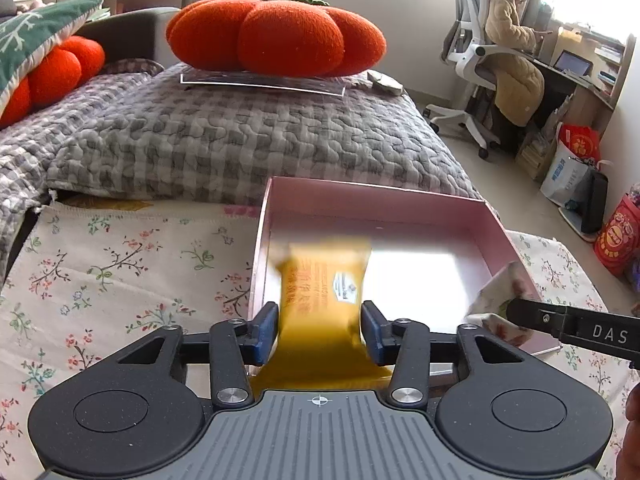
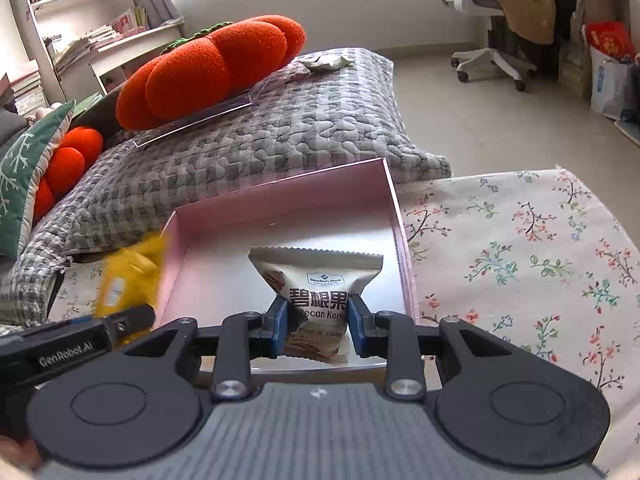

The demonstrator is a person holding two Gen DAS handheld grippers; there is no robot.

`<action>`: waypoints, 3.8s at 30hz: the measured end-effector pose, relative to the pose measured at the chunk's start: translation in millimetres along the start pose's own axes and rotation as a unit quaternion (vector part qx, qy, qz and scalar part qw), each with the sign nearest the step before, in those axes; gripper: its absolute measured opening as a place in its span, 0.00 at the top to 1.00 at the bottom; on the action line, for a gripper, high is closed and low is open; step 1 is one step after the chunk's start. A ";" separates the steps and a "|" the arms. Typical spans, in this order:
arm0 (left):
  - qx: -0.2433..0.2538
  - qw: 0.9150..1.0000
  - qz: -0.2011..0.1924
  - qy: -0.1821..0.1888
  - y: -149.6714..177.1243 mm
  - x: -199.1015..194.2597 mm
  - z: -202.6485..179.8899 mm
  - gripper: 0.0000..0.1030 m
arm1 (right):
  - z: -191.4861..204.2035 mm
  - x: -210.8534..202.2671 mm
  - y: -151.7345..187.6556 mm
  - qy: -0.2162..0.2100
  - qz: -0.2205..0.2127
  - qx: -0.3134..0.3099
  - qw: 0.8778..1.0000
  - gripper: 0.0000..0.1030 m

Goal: Organize snacks
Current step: 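Carry both packs over the box and open both grippers to drop them, then grasp the small yellow pack with the left gripper while the right grasps the large yellow pouch, then lift both yellow packs into the box and open both grippers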

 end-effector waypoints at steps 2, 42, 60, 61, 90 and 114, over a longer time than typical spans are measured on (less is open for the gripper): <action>0.000 1.000 -0.006 -0.004 -4.1 -4.6 2.8 0.52 | -0.2 -1.3 -1.8 0.003 -0.004 0.002 1.000 0.70; -0.096 0.981 0.140 -0.092 50.0 -44.8 55.6 0.27 | -37.4 -42.1 40.3 0.107 0.131 0.087 0.982 0.17; -0.072 0.980 0.150 -0.111 63.6 -27.8 55.8 0.25 | -37.1 -33.8 53.0 0.125 0.151 0.074 0.978 0.18; -0.069 0.980 0.149 -0.113 63.8 -26.9 55.4 0.24 | -37.2 -33.7 53.2 0.125 0.151 0.072 0.978 0.18; -0.038 0.987 0.114 -0.106 62.8 -23.8 47.6 0.61 | -32.5 -30.7 55.4 0.116 0.142 0.065 0.981 0.59; -0.064 0.992 0.071 -0.088 36.6 -44.6 46.6 0.72 | -25.5 -41.9 35.4 0.096 0.089 0.053 0.990 0.63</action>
Point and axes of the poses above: each gripper's, at about its wrist camera, not at the fingertips, and x roughly the way its jaws point, z to its left, y to its underside, the point moved 7 cm from there along x, roughly the way its jaws point, and after that the axes turned 14 degrees about -z, right-handed, at the moved point
